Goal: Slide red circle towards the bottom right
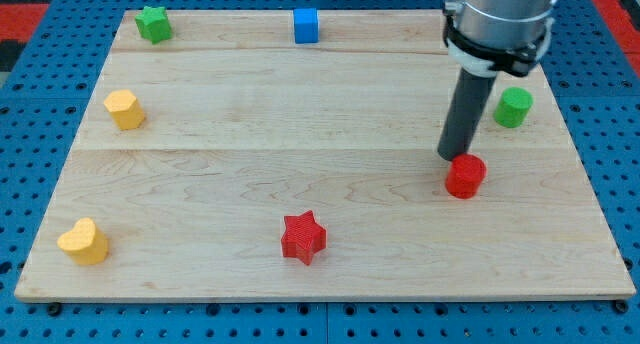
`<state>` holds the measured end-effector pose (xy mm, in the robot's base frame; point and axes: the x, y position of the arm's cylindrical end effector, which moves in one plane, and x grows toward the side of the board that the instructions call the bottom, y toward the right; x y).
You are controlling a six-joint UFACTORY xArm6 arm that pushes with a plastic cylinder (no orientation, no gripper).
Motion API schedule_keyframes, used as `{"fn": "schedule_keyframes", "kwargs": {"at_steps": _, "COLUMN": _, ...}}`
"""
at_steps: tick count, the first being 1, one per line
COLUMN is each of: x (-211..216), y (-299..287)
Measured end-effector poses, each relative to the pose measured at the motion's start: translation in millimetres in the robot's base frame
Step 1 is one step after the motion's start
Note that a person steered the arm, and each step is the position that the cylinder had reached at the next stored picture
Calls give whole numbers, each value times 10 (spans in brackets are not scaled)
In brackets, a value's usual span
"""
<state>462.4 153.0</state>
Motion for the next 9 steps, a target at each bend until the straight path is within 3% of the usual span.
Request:
{"fn": "schedule_keyframes", "kwargs": {"at_steps": 2, "x": 468, "y": 112}}
{"fn": "schedule_keyframes", "kwargs": {"at_steps": 4, "x": 521, "y": -224}}
{"fn": "schedule_keyframes", "kwargs": {"at_steps": 9, "x": 911, "y": -12}}
